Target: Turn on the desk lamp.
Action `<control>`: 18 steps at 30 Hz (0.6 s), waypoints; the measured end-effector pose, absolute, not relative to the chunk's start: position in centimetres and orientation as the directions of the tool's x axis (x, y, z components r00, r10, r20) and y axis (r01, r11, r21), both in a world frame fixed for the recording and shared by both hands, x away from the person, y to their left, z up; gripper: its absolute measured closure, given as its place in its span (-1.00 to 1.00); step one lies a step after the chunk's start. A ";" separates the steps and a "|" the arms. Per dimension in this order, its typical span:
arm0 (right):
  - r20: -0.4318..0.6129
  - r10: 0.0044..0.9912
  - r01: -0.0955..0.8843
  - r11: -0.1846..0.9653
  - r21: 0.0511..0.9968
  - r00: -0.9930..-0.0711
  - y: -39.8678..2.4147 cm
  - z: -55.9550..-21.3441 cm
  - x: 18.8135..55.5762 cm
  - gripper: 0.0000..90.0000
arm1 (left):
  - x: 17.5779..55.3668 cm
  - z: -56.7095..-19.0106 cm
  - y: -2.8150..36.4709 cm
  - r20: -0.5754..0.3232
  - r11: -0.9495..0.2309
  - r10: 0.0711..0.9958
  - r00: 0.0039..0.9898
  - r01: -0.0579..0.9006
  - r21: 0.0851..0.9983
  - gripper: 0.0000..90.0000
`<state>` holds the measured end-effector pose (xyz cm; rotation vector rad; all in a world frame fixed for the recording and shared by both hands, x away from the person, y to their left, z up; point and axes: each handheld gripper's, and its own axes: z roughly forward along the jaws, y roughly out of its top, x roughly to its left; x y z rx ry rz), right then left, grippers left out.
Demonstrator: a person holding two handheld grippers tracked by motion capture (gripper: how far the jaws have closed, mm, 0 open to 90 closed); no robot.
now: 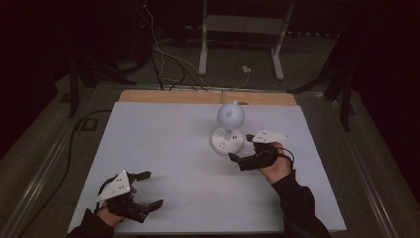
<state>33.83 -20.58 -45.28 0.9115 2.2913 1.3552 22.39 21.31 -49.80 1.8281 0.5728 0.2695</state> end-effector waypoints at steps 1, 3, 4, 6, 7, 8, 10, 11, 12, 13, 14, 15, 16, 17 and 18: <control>0.041 0.667 0.360 0.348 0.866 -0.744 -20.6 -45.3 34.0 -0.91 | 22.4 -49.8 21.3 -0.098 -0.236 0.510 0.855 0.248 0.939 -0.99; 0.041 0.668 0.360 0.347 0.866 -0.743 -20.6 -45.4 34.1 -0.90 | 22.4 -49.8 21.3 -0.101 -0.235 0.512 0.853 0.251 0.939 -0.99; 0.042 0.669 0.363 0.349 0.864 -0.742 -20.6 -45.4 34.2 -0.87 | 22.4 -49.8 21.3 -0.101 -0.236 0.512 0.853 0.252 0.939 -0.99; 0.038 0.673 0.368 0.354 0.860 -0.738 -20.6 -45.7 34.5 -0.85 | 22.4 -49.8 21.3 -0.097 -0.237 0.511 0.854 0.249 0.939 -0.99; 0.036 0.675 0.367 0.355 0.860 -0.737 -20.6 -45.8 34.6 -0.85 | 22.4 -49.8 21.3 -0.099 -0.236 0.512 0.853 0.250 0.939 -0.99; 0.043 0.677 0.371 0.348 0.861 -0.735 -20.7 -45.9 34.7 -0.80 | 22.4 -49.8 21.3 -0.098 -0.237 0.513 0.853 0.250 0.939 -0.99; 0.068 0.683 0.389 0.329 0.860 -0.727 -20.8 -46.0 34.9 -0.70 | 22.4 -49.8 21.3 -0.097 -0.239 0.512 0.854 0.250 0.938 -0.99; 0.073 0.686 0.395 0.325 0.859 -0.724 -20.8 -46.1 35.0 -0.67 | 22.4 -49.8 21.3 -0.097 -0.238 0.511 0.854 0.249 0.939 -0.99; 0.077 0.693 0.402 0.321 0.857 -0.717 -20.8 -46.2 35.1 -0.67 | 22.4 -49.8 21.3 -0.099 -0.237 0.512 0.853 0.251 0.939 -0.99; 0.071 0.704 0.398 0.313 0.862 -0.707 -20.8 -46.2 35.2 -0.66 | 22.4 -49.8 21.3 -0.099 -0.237 0.512 0.853 0.251 0.939 -0.99; 0.075 0.706 0.401 0.308 0.863 -0.704 -20.8 -46.3 35.3 -0.65 | 22.4 -49.8 21.3 -0.099 -0.237 0.513 0.853 0.251 0.939 -0.99; 0.073 0.708 0.401 0.309 0.862 -0.703 -20.8 -46.4 35.3 -0.64 | 22.4 -49.8 21.3 -0.099 -0.237 0.513 0.853 0.251 0.938 -0.99; 0.064 0.717 0.397 0.307 0.865 -0.695 -20.8 -46.4 35.4 -0.63 | 22.4 -49.9 21.3 -0.098 -0.239 0.511 0.854 0.251 0.938 -0.99; 0.067 0.719 0.404 0.308 0.862 -0.692 -20.7 -46.4 35.5 -0.57 | 22.4 -49.9 21.3 -0.099 -0.238 0.511 0.854 0.251 0.938 -0.99; 0.066 0.728 0.407 0.304 0.861 -0.682 -20.7 -46.5 35.5 -0.53 | 22.4 -49.9 21.3 -0.101 -0.237 0.512 0.853 0.253 0.938 -0.99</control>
